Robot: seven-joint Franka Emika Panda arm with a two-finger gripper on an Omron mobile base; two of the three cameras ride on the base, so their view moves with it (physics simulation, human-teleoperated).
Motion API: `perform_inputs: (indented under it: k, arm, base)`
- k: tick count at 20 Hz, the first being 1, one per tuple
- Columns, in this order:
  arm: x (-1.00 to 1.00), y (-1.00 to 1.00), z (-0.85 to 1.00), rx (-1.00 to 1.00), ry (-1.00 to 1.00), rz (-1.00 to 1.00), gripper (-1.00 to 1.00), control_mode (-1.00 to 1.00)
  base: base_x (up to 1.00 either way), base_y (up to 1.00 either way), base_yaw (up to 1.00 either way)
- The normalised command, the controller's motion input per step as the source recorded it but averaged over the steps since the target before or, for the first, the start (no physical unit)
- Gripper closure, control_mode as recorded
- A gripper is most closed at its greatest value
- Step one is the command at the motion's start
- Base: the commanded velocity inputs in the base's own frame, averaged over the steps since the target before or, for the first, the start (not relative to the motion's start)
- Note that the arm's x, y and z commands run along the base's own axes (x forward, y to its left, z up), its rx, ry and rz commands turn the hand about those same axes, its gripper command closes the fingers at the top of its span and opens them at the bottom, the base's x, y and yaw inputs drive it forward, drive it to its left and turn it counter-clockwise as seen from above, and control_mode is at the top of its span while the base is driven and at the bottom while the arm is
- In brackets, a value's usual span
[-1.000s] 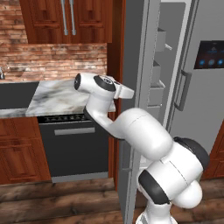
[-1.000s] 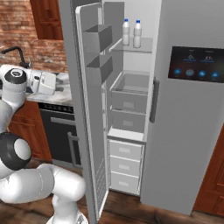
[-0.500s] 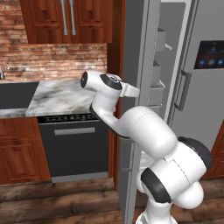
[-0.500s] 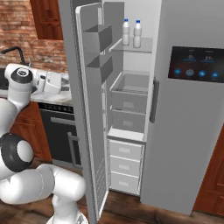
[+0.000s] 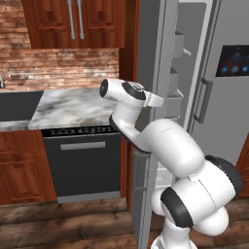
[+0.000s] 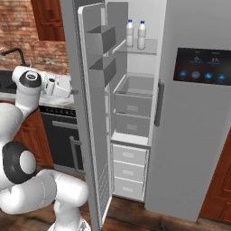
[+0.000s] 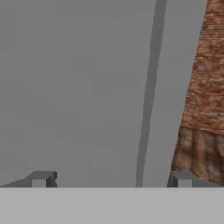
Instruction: Take the bottled waters from the counter and place them in the freezer to freeze. Close the freezer door after placing the bottles.
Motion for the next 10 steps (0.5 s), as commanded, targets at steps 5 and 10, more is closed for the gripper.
perform_inputs:
  k: [5,10]
  arm:
    - [0.0,-0.31,-0.06,0.0,0.0,0.01,-1.0,-1.0]
    - [0.0,-0.34,-0.08,0.0,0.0,0.02,-1.0,-1.0]
  base:
    - [0.0,0.0,0.0]
    - [0.0,0.0,0.0]
